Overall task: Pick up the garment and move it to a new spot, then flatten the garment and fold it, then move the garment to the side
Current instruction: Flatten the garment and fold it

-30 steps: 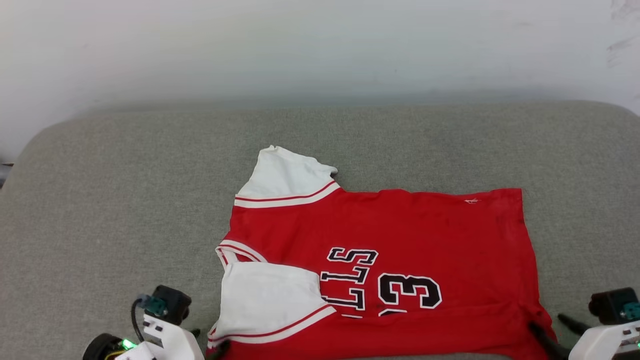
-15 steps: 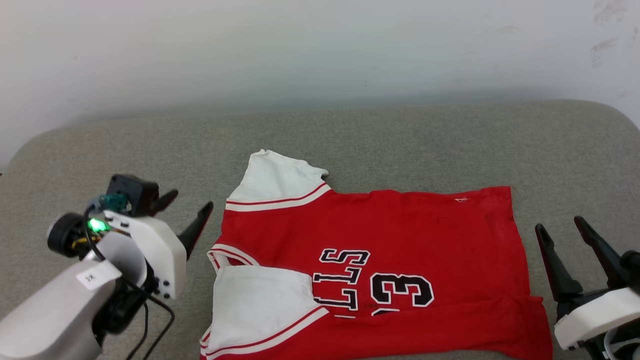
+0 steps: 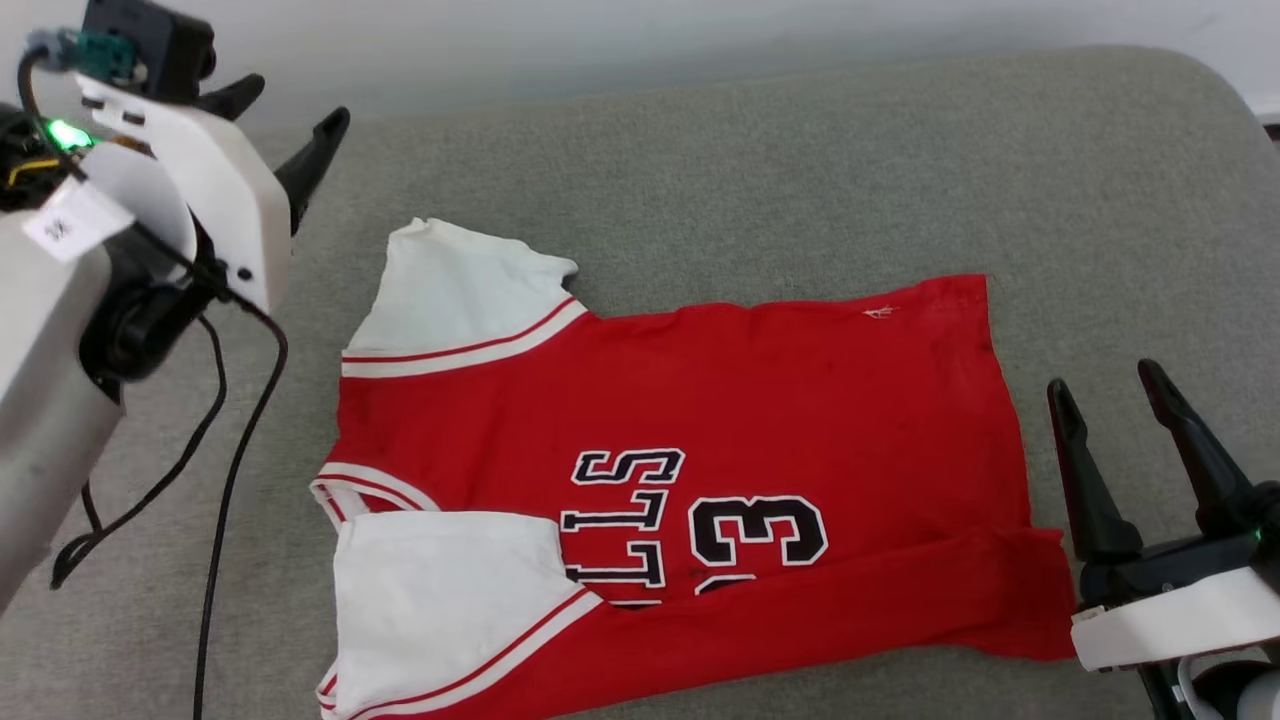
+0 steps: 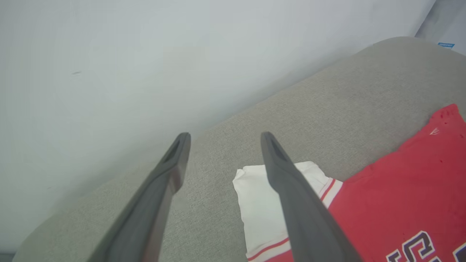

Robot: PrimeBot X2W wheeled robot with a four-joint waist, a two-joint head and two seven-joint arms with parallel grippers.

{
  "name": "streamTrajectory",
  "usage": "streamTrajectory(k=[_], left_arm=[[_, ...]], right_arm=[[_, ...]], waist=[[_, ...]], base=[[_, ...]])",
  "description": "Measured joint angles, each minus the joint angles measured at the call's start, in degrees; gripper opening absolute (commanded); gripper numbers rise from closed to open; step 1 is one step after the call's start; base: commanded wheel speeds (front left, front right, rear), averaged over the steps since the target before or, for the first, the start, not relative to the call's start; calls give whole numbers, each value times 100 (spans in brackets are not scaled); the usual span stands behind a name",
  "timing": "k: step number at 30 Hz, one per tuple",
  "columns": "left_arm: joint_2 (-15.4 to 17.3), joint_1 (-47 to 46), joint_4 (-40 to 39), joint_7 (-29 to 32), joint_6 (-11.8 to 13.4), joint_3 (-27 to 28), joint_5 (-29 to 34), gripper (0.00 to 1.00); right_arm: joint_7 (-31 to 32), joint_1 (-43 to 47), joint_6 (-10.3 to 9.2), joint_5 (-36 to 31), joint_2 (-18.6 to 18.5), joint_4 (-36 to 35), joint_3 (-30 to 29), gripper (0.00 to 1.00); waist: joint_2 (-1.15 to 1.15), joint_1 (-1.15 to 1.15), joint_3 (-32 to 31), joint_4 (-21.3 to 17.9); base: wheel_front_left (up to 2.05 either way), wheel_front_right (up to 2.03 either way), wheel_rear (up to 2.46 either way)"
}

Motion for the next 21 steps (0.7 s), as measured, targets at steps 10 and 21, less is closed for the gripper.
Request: streamTrajectory(k=[10,21], left_arm=[[-343,-1266,1053,1950,-452,-339,-424,100],[-399,-1783,1869,3231,-557,-719,-564,100]], right_arm=[[-183,-261,0,-87,154,-112,87,100],[-379,-613,0,-98,209,36,185,100]], waist=[[0,0,768,-327],[0,0,1501,-646]], base=[[0,0,0],[0,0,0]])
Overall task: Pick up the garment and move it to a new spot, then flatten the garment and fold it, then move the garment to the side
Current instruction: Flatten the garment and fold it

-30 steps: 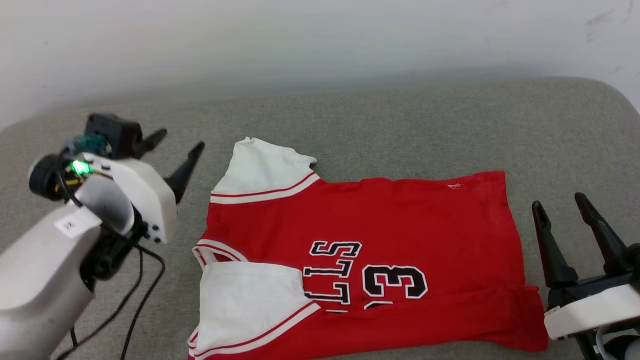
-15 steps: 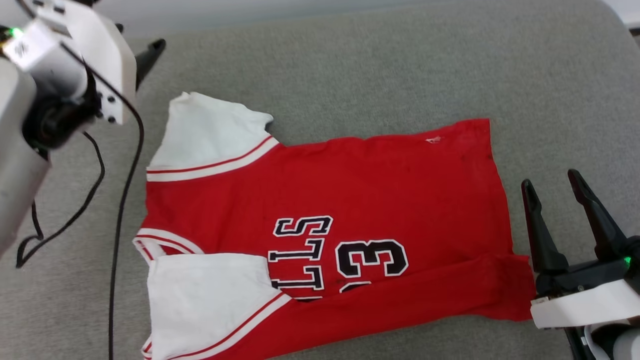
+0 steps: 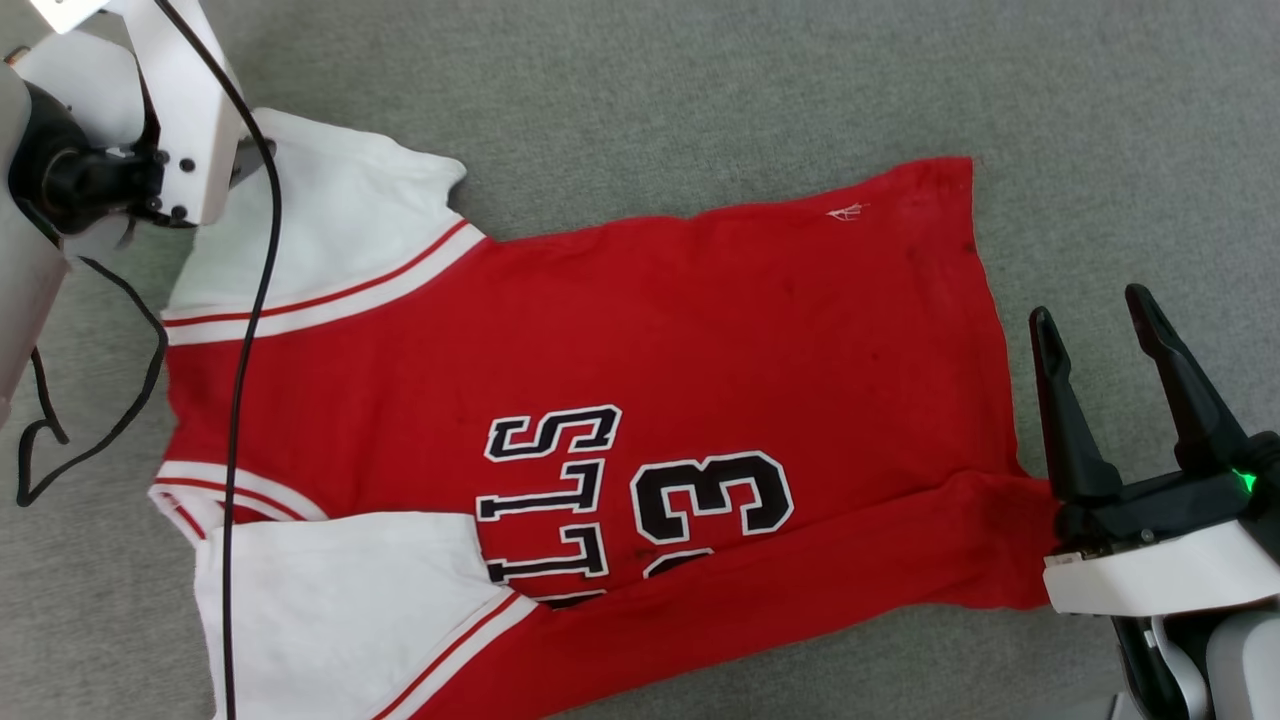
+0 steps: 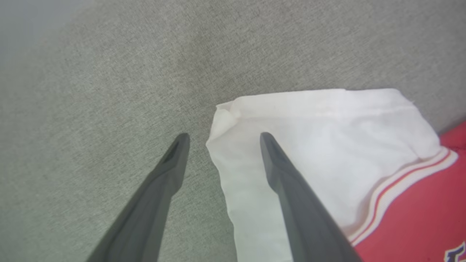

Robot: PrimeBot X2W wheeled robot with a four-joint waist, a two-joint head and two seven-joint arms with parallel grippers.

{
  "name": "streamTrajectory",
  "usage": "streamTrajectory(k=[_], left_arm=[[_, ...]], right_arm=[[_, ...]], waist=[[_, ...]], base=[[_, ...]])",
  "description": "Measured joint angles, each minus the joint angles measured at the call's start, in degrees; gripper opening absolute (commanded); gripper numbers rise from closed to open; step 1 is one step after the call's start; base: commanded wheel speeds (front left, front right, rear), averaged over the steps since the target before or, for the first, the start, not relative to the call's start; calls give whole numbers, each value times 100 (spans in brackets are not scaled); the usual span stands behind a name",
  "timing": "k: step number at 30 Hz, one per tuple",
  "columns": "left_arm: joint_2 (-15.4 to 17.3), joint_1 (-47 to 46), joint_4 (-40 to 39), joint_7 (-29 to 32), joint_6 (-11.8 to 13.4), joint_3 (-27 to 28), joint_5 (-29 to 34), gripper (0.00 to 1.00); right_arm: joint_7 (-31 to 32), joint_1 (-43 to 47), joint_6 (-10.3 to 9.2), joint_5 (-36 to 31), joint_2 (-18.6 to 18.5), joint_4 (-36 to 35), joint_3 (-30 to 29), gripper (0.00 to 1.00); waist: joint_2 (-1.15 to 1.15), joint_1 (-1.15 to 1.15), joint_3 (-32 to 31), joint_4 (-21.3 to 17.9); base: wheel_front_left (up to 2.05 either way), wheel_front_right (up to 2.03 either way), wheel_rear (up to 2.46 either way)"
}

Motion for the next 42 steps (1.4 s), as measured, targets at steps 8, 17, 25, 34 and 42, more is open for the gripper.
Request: streamTrajectory(k=[8,17,25,34,42], left_arm=[[77,8,77,199,-43,-309,25,35],[57,118,-149,-535,-51,-474,38,0],[33,177,-743,-1345,-51,-641,120,0],[33,589,-1328,-2076,-32,-688,130,0],[63,711,-1850,-2382,156,-683,274,0]], right_arm=[[-158,-168,0,44,27,233,22,100],[-300,-427,0,46,-56,258,-185,100],[519,-888,0,-33,-817,101,-303,100],[3061,-1876,1,1042,-2187,512,485,100],[5090,-2808,0,2278,-3006,1395,1324,100]], waist=[[0,-1,274,-133],[0,0,70,-8],[0,-1,-323,303],[0,-1,-668,710],[0,-1,-642,1004]], base=[[0,0,0],[0,0,0],[0,0,0],[0,0,0],[0,0,0]])
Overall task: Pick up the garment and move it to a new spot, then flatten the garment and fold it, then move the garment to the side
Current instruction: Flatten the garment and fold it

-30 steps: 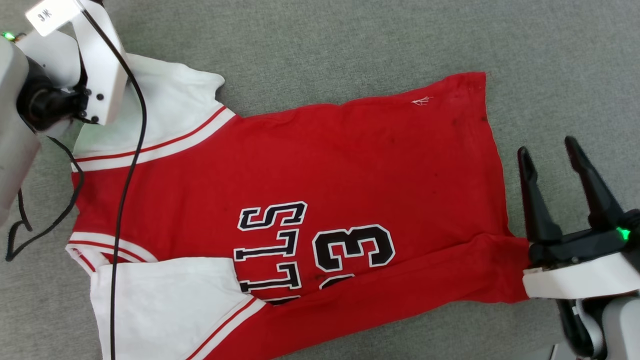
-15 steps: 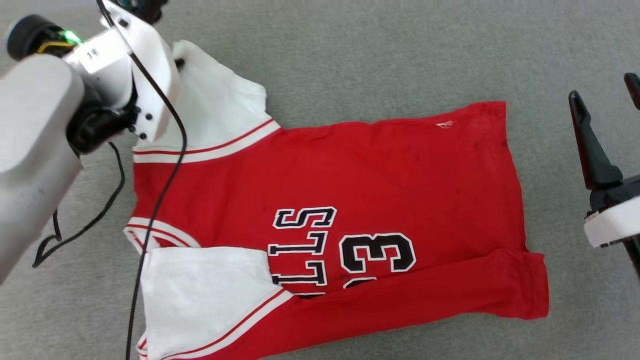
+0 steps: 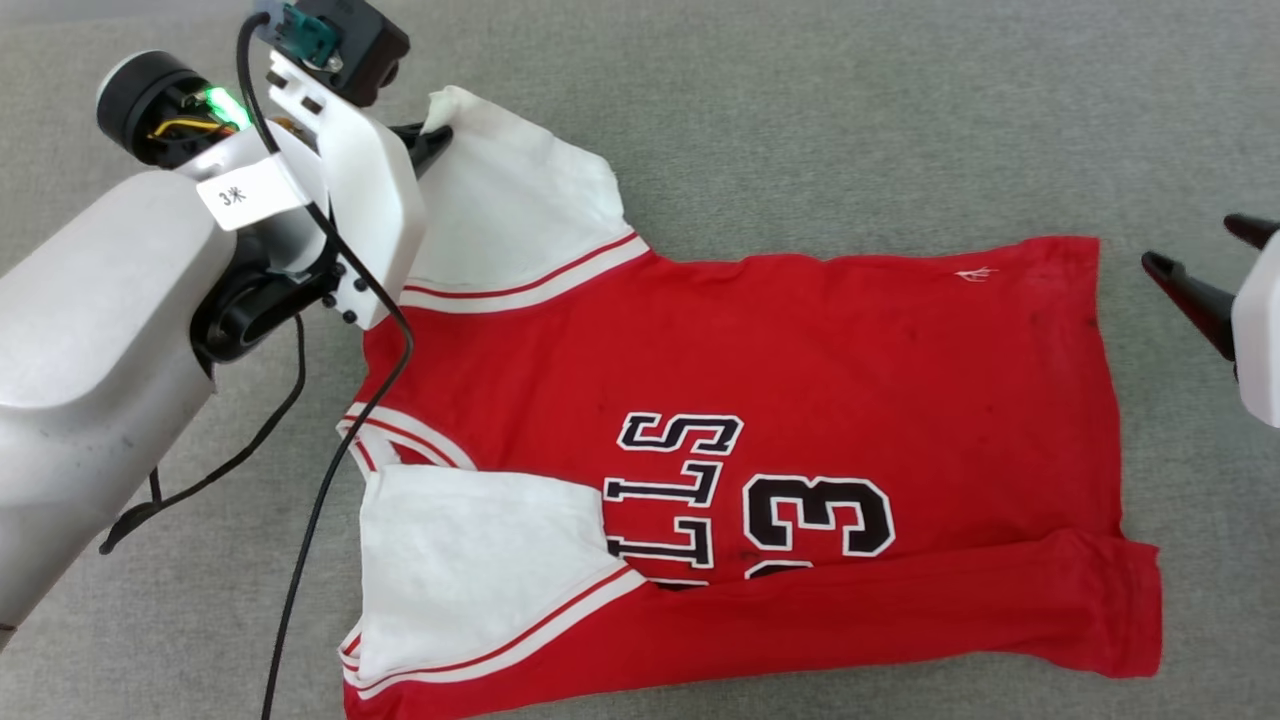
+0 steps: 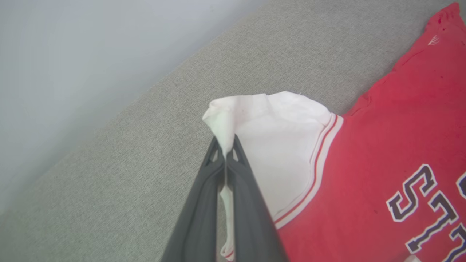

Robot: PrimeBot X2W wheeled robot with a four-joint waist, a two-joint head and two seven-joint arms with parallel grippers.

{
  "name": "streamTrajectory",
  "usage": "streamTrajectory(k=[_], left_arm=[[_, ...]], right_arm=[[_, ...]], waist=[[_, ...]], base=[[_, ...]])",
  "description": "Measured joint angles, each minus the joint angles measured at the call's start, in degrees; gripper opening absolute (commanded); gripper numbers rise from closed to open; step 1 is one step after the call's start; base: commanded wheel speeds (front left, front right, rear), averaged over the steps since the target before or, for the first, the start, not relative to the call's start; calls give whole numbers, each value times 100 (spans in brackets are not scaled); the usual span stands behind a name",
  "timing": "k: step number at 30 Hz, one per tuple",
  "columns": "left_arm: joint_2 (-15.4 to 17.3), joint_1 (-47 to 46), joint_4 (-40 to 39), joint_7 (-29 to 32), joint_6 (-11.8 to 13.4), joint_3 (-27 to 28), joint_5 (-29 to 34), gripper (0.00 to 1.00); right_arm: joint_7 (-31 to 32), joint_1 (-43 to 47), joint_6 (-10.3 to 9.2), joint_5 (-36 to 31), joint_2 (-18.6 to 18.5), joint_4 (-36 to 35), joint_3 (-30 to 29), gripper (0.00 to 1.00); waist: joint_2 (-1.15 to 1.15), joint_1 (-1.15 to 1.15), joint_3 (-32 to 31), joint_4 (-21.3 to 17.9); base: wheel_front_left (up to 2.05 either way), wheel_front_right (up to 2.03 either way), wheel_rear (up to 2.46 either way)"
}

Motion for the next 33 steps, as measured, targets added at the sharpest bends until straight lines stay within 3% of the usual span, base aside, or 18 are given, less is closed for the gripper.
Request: streamTrajectory(k=[7,16,22,23,25,33], left_arm=[[-11,9,-354,-122,133,22,77,0],[13,-102,-573,-233,182,87,155,0],[27,-132,-528,-305,171,98,159,0],[26,-132,-512,-326,164,100,156,0],[23,-131,-467,-349,152,100,148,0],[25,110,-247,-633,138,104,48,0]], right_arm=[[533,-672,0,218,-49,689,691,100],[196,-1097,0,241,283,1839,1149,100],[-18,-1215,-12,365,276,2212,1544,100],[-79,-1230,-13,401,257,2231,1601,81],[-298,-1237,-11,450,237,2284,1678,0],[-1467,-1215,2,546,268,2454,1940,0]], waist=[[0,0,222,190],[0,0,589,384],[0,-1,711,432],[0,-1,716,427],[0,-1,716,413],[0,0,369,327]], base=[[0,0,0],[0,0,0],[0,0,0],[0,0,0],[0,0,0],[0,0,0]])
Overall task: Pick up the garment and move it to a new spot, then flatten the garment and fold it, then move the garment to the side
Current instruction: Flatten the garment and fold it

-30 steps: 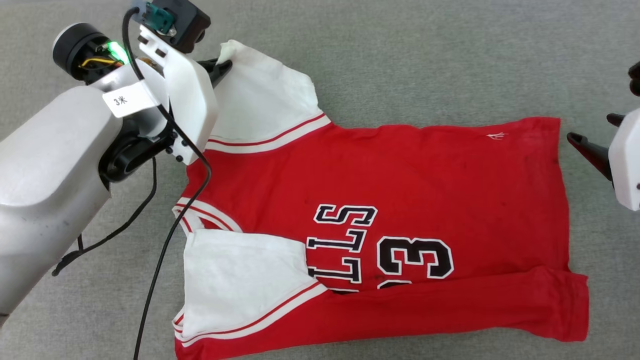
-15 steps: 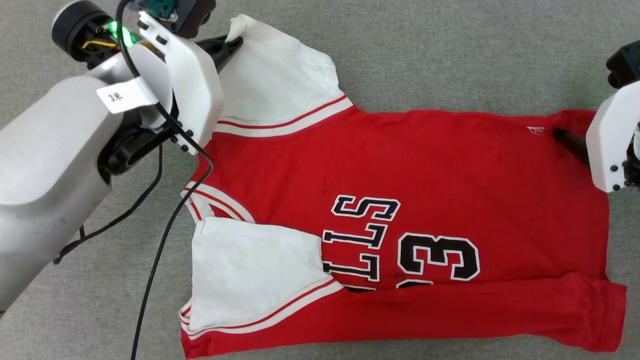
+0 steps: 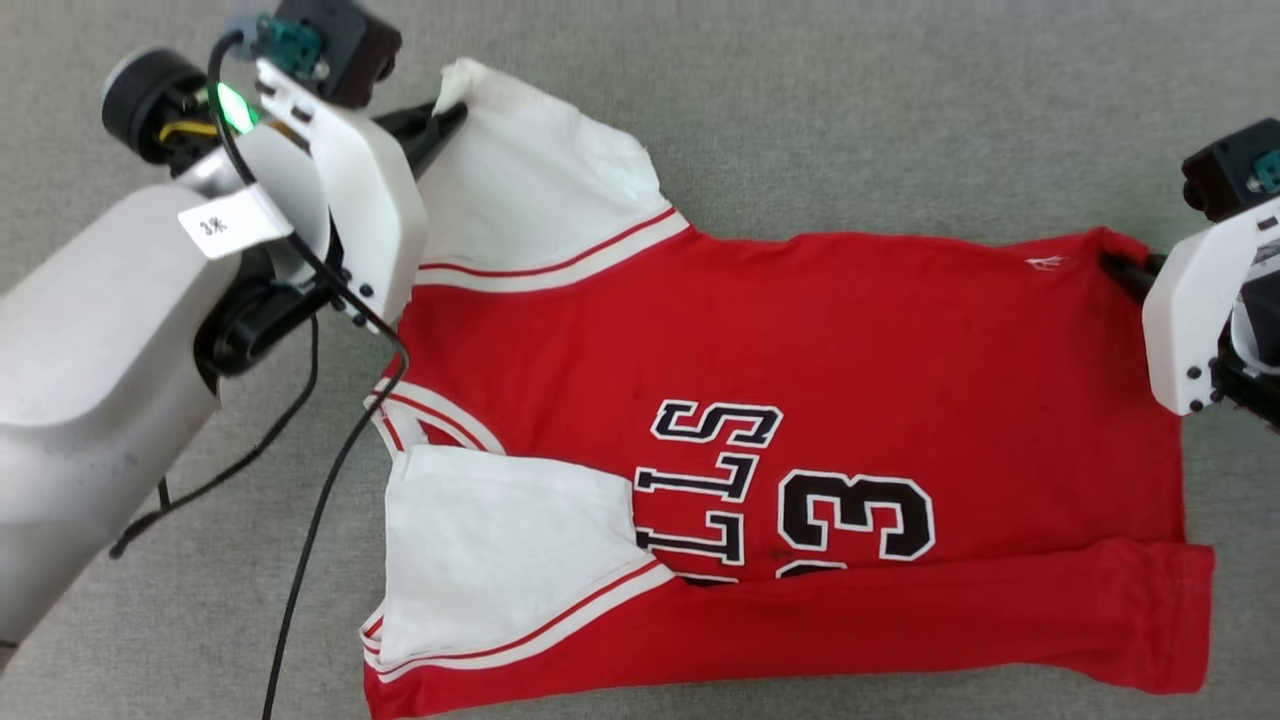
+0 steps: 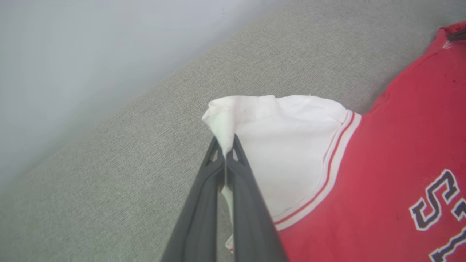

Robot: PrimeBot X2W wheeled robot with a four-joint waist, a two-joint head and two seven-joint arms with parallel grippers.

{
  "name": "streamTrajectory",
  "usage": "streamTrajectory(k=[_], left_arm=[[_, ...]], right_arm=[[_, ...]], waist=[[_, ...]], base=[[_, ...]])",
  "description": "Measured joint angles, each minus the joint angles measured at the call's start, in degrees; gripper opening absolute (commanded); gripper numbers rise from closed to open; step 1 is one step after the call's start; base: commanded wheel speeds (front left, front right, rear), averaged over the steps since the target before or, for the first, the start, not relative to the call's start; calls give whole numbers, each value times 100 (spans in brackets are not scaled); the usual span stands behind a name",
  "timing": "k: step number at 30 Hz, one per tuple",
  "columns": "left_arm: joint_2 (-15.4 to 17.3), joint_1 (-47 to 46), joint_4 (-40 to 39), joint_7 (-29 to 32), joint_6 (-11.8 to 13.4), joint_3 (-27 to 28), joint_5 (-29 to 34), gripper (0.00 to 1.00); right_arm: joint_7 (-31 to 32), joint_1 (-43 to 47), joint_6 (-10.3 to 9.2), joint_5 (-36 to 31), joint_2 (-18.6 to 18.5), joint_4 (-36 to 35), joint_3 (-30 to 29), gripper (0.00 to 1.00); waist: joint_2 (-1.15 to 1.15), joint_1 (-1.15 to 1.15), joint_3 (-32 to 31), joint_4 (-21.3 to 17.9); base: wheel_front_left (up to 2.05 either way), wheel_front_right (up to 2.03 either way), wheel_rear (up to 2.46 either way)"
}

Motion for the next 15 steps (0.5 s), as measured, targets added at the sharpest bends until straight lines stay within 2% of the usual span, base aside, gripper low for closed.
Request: streamTrajectory(k=[7,15], left_arm=[[207,655,-178,-225,159,-15,-186,0],[536,1613,-747,-391,576,-113,-411,0]], right_arm=[[-938,443,-1,18,-102,-187,71,0],[-1507,1418,-1,8,-235,-661,-241,0]], waist=[[0,0,-540,-71],[0,0,-1111,-76]], base=[[0,0,0],[0,0,0]])
